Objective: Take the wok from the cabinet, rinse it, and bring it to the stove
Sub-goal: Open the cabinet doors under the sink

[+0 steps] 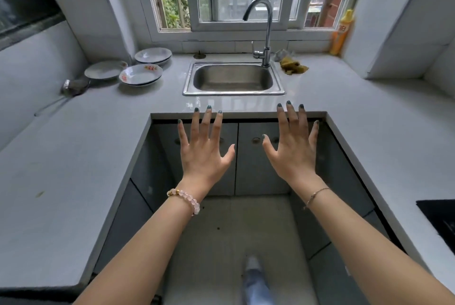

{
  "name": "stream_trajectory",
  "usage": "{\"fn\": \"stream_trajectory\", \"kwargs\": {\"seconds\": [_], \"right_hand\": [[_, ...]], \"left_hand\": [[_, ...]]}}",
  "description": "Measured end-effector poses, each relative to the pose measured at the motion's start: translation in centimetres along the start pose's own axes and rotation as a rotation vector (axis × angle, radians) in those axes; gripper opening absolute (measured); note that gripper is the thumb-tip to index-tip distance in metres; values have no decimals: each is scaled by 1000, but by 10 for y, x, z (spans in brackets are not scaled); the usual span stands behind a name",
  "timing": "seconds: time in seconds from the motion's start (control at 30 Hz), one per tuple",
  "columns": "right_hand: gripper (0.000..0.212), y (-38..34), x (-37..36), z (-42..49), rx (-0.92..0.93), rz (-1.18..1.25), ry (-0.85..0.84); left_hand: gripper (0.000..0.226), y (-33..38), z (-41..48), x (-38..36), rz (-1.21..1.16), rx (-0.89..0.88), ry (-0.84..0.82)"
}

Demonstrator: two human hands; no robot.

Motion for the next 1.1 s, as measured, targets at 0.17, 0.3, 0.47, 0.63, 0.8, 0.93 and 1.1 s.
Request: {"fn": "stream_trajectory", "kwargs": {"seconds": [0.17,0.3,0.47,0.63,0.8,0.93,1.1], "right_hand": [[72,34,-63,60,-9,34,-83],[72,66,-111,99,-17,41,-158],[72,89,-166,119,-8,68,-259],[63,91,-217,108,-47,205,-343],[33,100,-278,114,-758,1018,-447],[40,98,-321,125,-1435,1783,-341],[55,92,-344,148,-1634,2097,-46]], "left_hand": [[79,5,57,-63,42,51,-94],[78,17,103,-112,60,75,-159],[79,24,129,-164,80,112,-222],[79,19,130,-196,117,145,-296],[79,8,136,-207,136,147,-335],[80,2,142,-210,135,136,-340],[79,-11,139,-214,136,135,-352]]}}
Point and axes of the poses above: each hand's wrist, its own z-axis towards the middle knuckle, its own x-axis out of the back of the hand, y = z × x, the point moved 5 cm from there along z, towards the middle knuckle, and after that the axes turned 5 degrees about x, right-handed, at the moved point
